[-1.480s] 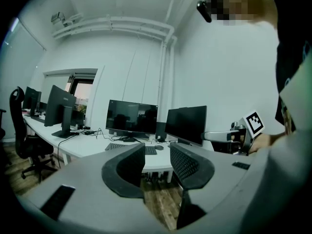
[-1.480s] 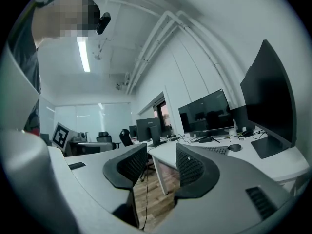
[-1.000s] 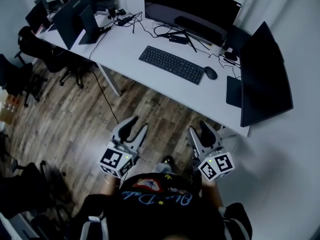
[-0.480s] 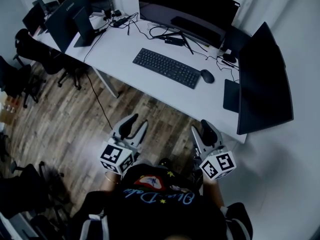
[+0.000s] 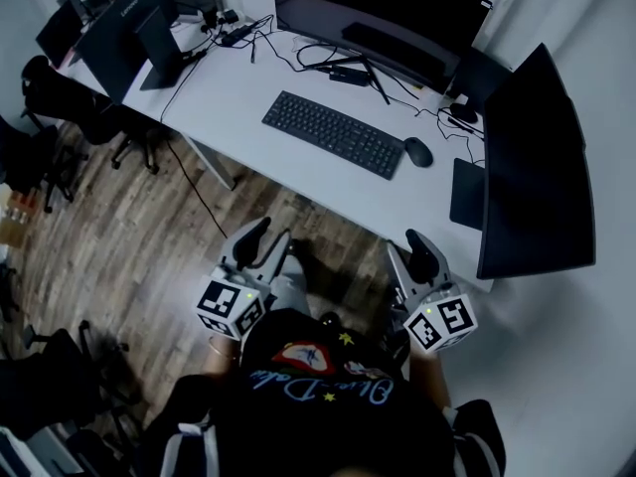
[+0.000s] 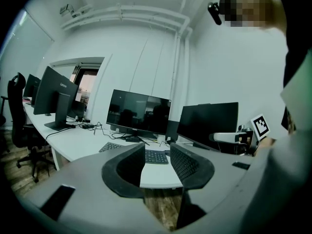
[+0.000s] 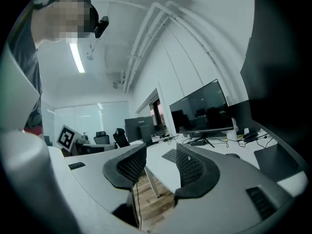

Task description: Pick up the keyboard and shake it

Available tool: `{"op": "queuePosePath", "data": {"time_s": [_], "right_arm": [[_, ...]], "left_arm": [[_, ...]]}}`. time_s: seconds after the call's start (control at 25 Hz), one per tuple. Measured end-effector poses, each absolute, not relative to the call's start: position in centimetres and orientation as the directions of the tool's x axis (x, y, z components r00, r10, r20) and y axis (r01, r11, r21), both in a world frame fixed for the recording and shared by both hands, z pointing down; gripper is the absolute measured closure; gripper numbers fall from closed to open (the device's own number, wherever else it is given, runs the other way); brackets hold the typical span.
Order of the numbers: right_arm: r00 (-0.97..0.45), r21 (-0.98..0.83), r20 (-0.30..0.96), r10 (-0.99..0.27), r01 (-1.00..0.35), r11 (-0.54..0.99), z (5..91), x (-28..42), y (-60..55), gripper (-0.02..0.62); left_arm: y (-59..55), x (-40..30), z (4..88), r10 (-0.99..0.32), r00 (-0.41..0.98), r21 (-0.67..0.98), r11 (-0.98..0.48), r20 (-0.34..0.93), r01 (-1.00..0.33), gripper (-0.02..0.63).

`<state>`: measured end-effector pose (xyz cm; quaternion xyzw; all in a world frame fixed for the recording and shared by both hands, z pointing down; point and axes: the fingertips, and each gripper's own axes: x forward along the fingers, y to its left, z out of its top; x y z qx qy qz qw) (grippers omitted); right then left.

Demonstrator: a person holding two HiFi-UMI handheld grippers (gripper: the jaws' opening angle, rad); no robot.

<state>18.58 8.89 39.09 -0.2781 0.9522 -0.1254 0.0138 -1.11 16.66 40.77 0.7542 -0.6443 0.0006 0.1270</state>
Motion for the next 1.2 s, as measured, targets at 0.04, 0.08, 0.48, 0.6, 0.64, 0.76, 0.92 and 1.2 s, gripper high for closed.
{"op": "queuePosePath", "data": {"time_s": [0.04, 0.08, 0.48, 0.6, 0.64, 0.76, 0.92, 1.2], "right_arm": [[-0.839, -0.243, 0.043, -0.542, -0.535, 0.809, 39.0, 18.4, 8.3, 0.437], [-0.832, -0.239, 0.043, -0.553, -0.546, 0.803, 38.8, 18.3, 7.6, 0.437], [-0.758, -0.231, 0.06, -0.65, -0.644, 0.73, 38.2, 14.7, -0.8, 0.436], [-0.743, -0.226, 0.083, -0.665, -0.663, 0.713, 38.3, 13.3, -2.9, 0.433], [-0.734, -0.227, 0.091, -0.673, -0.673, 0.703, 38.3, 12.9, -3.6, 0.433], [-0.709, -0.235, 0.11, -0.696, -0.699, 0.675, 38.4, 11.5, -5.5, 0.433], [-0.7, -0.245, 0.128, -0.702, -0.708, 0.662, 38.4, 8.9, -8.0, 0.431], [-0.674, -0.255, 0.166, -0.719, -0.734, 0.629, 38.8, 5.7, -11.5, 0.43]], "left_arm": [[15.8, -1.6, 41.0, -0.97, 0.175, 0.194, -0.142, 0.168, -0.971, 0.468], [14.8, -2.2, 41.3, -0.968, 0.182, 0.197, -0.148, 0.171, -0.969, 0.468], [1.9, -7.6, 40.9, -0.944, 0.294, 0.179, -0.266, 0.148, -0.947, 0.468], [-1.3, -9.1, 41.5, -0.933, 0.321, 0.184, -0.291, 0.164, -0.939, 0.468], [-2.2, -9.6, 41.8, -0.928, 0.33, 0.181, -0.3, 0.173, -0.937, 0.468], [-4.6, -11.5, 42.6, -0.911, 0.356, 0.185, -0.321, 0.208, -0.929, 0.468], [-7.8, -14.6, 44.2, -0.893, 0.363, 0.2, -0.317, 0.264, -0.927, 0.468], [-12.4, -19.7, 47.3, -0.865, 0.364, 0.227, -0.299, 0.345, -0.927, 0.468]]}}
